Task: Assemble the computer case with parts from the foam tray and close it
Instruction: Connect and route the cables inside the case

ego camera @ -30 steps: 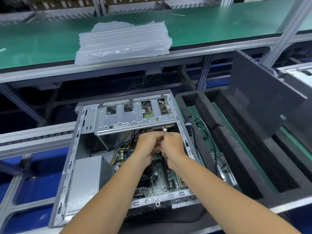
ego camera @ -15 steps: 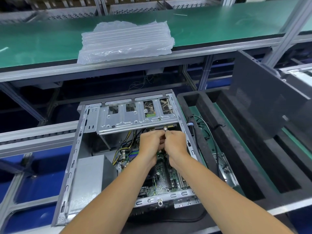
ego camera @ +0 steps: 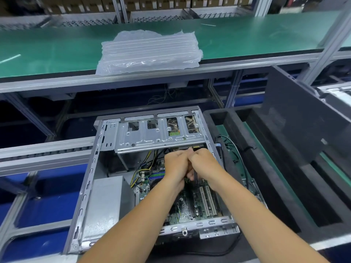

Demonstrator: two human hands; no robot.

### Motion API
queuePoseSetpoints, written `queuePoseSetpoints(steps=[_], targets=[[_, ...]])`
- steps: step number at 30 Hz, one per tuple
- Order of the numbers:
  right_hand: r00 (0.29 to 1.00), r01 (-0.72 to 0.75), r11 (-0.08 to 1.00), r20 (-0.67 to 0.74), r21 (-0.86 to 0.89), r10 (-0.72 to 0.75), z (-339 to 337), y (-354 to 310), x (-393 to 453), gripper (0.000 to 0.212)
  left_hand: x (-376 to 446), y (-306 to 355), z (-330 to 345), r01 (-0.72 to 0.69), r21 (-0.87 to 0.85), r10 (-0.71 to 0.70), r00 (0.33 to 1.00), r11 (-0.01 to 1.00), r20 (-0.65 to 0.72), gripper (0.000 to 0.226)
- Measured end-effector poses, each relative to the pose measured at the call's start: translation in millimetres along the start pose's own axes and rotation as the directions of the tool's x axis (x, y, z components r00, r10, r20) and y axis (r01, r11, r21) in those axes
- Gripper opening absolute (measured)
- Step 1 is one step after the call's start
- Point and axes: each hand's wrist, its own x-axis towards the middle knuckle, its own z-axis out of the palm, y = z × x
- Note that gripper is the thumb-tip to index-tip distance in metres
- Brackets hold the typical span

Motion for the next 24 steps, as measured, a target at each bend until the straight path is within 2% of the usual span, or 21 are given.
queuePoseSetpoints(steps=[2,3,5,7,9,12,15,17,19,24], targets=[[0.997,0.063,0.986,0.043,-0.154,-0.057,-9,-4,-3,0.032,-2,0,1,0.000,0.008,0.000,1.000,1.000,-0.011,0.026],[0.994,0.103,0.952,0.050,-0.288,-0.092,-13,-7,-4,0.028,-1,0,1,0.001,0.017,0.000,1.000,1.000,-0.023,0.025],[0.983,0.175,0.822,0.055,-0.542,-0.173,-19,-14,-4,0.029,1,0,4,0.002,0.035,0.000,0.999,0.999,-0.046,0.023],[0.975,0.210,0.745,0.082,-0.633,-0.205,-26,-18,-2,0.029,3,0,8,0.013,0.039,-0.010,0.998,0.999,-0.059,0.027],[0.964,0.248,0.691,0.099,-0.679,-0.248,-35,-22,0,0.019,3,0,13,0.018,0.031,-0.017,0.999,0.999,-0.040,0.030],[0.893,0.350,0.643,0.035,-0.681,-0.450,-46,-19,8,0.018,2,-1,18,-0.005,0.050,0.007,0.999,0.999,-0.033,0.040],[0.790,0.445,0.731,-0.157,-0.517,-0.593,-49,-10,18,0.022,6,-5,22,-0.023,0.080,0.032,0.993,0.997,-0.115,0.029],[0.777,0.459,0.802,-0.264,-0.383,-0.571,-48,-6,26,0.022,8,-7,25,-0.027,0.075,0.039,0.987,0.997,-0.155,0.027],[0.778,0.441,0.837,-0.327,-0.323,-0.536,-45,-4,32,0.022,10,-9,25,-0.032,0.069,0.044,0.983,0.997,-0.177,0.027],[0.748,0.424,0.833,-0.381,-0.356,-0.544,-41,1,36,0.021,13,-9,25,-0.039,0.034,0.044,0.984,0.999,-0.171,0.027]])
